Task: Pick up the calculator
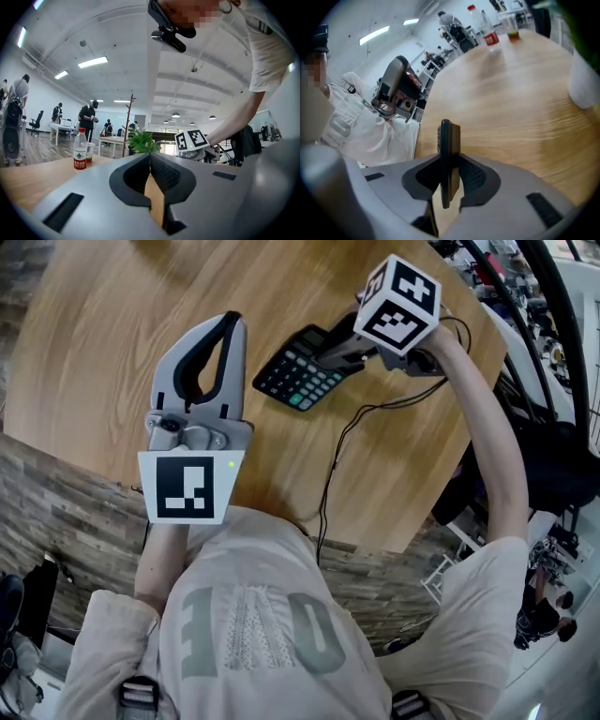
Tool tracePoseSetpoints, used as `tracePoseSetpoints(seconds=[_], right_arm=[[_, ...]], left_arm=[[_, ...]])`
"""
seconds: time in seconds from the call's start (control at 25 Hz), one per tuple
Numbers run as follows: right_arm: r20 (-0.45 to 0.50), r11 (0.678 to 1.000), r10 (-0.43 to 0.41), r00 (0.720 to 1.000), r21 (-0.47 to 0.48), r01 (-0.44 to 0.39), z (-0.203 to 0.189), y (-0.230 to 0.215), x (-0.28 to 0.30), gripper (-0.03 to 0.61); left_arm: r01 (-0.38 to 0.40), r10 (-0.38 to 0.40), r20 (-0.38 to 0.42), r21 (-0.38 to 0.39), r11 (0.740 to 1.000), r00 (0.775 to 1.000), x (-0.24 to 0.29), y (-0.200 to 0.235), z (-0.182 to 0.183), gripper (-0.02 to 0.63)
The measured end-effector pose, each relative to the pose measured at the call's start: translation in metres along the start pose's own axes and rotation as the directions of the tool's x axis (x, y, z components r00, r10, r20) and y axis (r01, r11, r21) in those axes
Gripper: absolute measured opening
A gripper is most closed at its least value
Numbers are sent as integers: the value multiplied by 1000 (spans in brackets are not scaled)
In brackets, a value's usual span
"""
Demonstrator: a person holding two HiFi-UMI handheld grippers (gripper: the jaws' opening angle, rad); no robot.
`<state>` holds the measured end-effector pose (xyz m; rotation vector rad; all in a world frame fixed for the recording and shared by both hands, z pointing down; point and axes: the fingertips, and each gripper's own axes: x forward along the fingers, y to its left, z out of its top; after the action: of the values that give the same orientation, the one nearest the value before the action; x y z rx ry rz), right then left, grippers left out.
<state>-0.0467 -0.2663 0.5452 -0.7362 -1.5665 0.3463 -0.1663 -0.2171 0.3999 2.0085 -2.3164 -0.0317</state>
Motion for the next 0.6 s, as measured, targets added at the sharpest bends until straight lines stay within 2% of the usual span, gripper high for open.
tracePoseSetpoints(seconds=[0.12,0.2,0.24,0.32,0.4,0.48,0.6], right_arm=[[190,994,-108,976,22,105,18,10,-32,101],[335,987,-163,928,63,151,28,25,-53,101],[409,981,-193,892,99,167,34,34,-65,101],[544,966,-252,800,194,173,46,54,-87,101],[646,946,-313,697,278,167,55,79,-103,101],[727,928,-368,580,327,179,62,103,-120,100],[817,904,-427,389,382,190,67,133,-149,100]], left_arm=[[3,-4,48,8,1000,999,0,-7,27,9],[9,-11,76,29,1000,997,-3,-15,50,9],[12,-16,91,48,999,996,-5,-17,62,9],[11,-21,125,78,997,992,-9,-20,86,9],[2,-17,160,92,996,987,-19,-23,108,9],[-1,-22,200,113,994,979,-29,-27,127,9],[3,-44,260,156,988,965,-45,-33,153,9]])
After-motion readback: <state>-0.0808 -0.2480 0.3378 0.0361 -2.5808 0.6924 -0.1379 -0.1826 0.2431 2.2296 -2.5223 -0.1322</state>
